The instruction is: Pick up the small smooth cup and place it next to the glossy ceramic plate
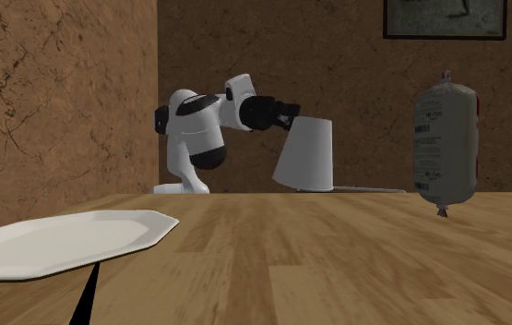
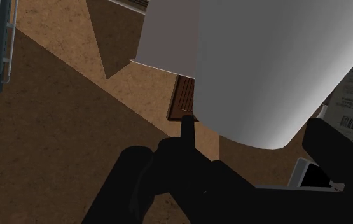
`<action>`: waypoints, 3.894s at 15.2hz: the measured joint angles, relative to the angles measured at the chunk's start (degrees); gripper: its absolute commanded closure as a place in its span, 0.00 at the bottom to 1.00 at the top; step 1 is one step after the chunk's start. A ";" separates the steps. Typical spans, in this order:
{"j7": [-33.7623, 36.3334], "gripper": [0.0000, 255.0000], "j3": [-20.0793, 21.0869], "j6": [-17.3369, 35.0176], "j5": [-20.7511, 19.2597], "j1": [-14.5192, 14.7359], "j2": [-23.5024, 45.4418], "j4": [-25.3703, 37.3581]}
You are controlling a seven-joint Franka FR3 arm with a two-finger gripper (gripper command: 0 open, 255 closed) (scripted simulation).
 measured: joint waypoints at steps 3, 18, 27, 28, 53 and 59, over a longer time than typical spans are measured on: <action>15.70 1.00 0.39 -0.69 -14.91 -0.79 0.78 6.77; 76.76 1.00 -10.86 8.76 -69.09 12.65 8.32 40.37; 72.88 1.00 -11.19 15.25 -64.24 6.60 8.09 43.49; 69.85 1.00 -10.78 15.77 -61.58 4.54 7.03 41.46; 13.91 1.00 -9.47 12.50 -16.58 -4.59 -2.16 1.66; 0.77 1.00 -9.29 13.19 -5.60 -4.40 -2.14 -5.79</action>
